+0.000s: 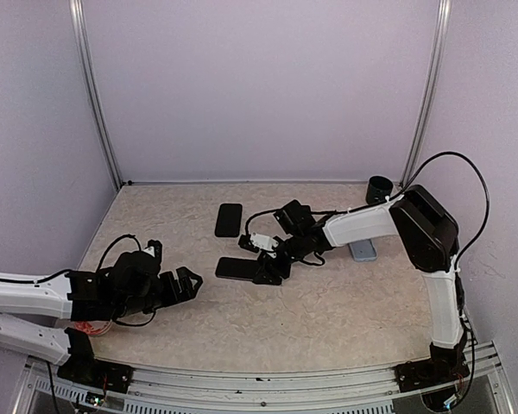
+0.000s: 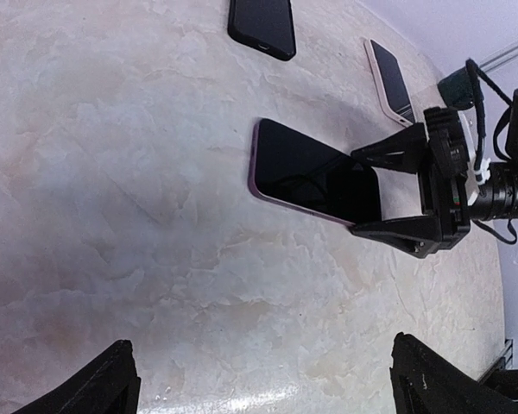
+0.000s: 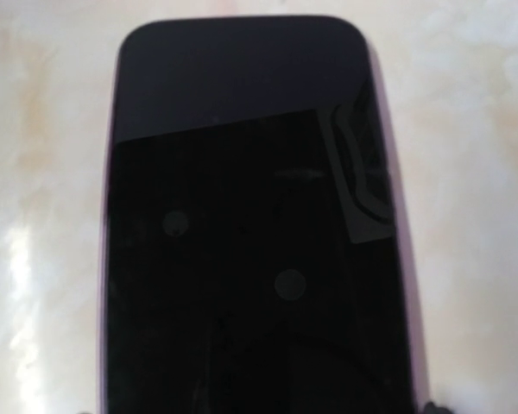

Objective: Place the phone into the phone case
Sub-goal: Pick up the phone at the center of the board, then pass from the right arm to the left

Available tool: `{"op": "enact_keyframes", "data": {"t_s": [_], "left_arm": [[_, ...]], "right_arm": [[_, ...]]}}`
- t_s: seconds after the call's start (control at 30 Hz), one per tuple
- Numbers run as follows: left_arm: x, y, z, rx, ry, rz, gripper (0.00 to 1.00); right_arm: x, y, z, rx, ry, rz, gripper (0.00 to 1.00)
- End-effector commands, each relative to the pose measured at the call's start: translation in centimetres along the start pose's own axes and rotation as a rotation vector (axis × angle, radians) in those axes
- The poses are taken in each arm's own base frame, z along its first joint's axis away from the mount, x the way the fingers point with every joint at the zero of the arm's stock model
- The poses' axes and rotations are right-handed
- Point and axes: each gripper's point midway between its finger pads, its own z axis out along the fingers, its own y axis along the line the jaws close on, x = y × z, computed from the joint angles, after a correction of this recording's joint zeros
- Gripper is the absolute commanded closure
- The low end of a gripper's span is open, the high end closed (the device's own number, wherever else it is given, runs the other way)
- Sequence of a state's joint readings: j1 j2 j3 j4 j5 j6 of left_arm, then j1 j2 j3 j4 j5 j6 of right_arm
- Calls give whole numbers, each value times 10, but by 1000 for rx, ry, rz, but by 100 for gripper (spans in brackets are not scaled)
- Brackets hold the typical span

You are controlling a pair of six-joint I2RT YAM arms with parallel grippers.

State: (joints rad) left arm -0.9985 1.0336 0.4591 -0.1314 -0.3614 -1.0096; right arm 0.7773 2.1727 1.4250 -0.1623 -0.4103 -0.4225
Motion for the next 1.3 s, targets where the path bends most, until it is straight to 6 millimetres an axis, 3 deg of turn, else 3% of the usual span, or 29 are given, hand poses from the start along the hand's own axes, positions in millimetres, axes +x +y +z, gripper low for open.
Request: {"op": "enact_keyframes", "data": {"t_s": [0.0,0.2,0.57,1.0,1.27], "left_arm": [[-11,-9,-7,121,-35,-72,1],[-22,-21,-16,204,-66,-58,1],[-11,-35,-3,261,-10,-23,1],[-15,-61,-6,387,-5,20,1],[-8,-95,-15,568,54,80,1]], "right_arm": [[-20,11,-18,34,-52,-32,37],[-33,21,-36,74,-100,-72,38],[-57,44,-71,140,-185,-124,40],[-87,92,-126,176,-335,-212,40],[-87,122,-128,188,-333,-273,41]]}}
